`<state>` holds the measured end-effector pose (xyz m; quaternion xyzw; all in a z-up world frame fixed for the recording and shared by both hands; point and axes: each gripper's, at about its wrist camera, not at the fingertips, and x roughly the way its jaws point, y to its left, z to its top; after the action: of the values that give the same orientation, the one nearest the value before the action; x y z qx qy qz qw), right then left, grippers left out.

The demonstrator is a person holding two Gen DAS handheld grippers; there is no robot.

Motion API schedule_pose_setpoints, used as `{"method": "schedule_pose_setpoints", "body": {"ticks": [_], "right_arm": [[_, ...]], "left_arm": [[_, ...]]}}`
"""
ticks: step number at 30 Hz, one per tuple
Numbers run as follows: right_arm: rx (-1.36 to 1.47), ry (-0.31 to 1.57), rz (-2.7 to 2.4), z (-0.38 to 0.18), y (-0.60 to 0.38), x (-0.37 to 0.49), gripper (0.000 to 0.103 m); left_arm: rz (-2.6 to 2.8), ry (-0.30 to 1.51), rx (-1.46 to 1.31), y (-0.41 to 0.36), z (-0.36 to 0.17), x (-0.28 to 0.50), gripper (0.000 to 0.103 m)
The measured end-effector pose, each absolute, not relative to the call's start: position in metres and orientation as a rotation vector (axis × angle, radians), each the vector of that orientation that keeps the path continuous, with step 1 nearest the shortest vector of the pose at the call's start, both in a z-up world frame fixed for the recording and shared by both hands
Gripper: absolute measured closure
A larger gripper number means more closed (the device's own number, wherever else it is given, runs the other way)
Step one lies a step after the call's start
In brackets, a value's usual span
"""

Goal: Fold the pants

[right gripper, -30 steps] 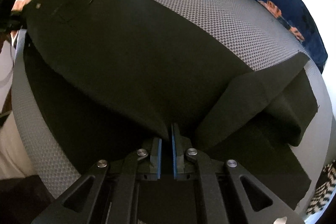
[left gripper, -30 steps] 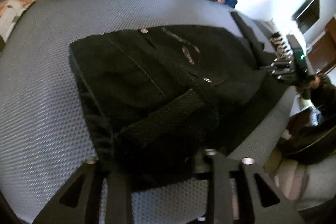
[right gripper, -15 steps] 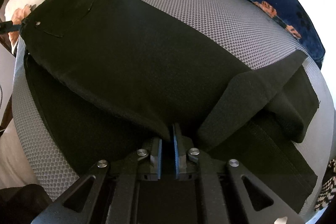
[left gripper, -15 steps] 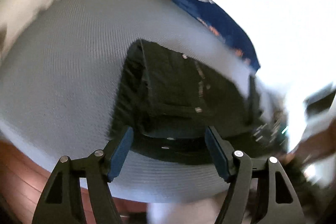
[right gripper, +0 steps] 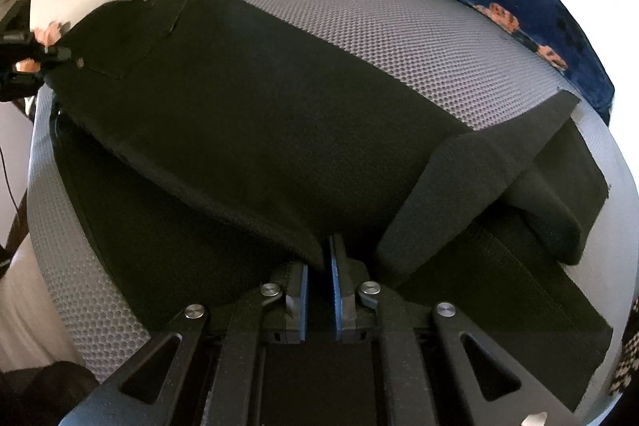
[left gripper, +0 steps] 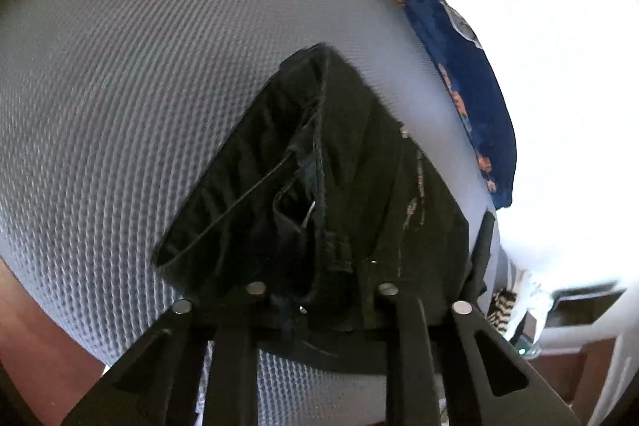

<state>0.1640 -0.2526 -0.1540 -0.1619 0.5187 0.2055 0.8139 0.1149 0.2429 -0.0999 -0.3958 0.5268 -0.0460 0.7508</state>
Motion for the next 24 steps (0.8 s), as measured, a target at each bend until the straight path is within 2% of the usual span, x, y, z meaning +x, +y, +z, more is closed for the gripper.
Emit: {"method": "schedule_pose_setpoints", "body": {"ticks": [6, 13, 19, 24], "right_arm": [[-0.387, 1.096, 0.435, -0.132, -0.239, 0.140, 0.094], [-0.382, 1.165, 0.457, -0.144, -0.223, 0.110, 0.094], [-0.333, 1.205, 0.454, -0.153, -0.224, 0.107, 0.094], [-0.306, 1.199, 0.451, -0.162, -0.226, 0.110, 0.094]], "left_arm": [[-0.210, 1.124, -0.515, 0.226, -0.065, 0.131, 0.084], [-0.280, 1.188, -0.282, 0.220, -0.086, 0.122, 0.084], [-0.290, 1.169, -0.201, 0.210, -0.098, 0.115, 0.083], [-0.227, 1.127, -0.143, 0.196, -0.108, 0.110, 0.071]]}}
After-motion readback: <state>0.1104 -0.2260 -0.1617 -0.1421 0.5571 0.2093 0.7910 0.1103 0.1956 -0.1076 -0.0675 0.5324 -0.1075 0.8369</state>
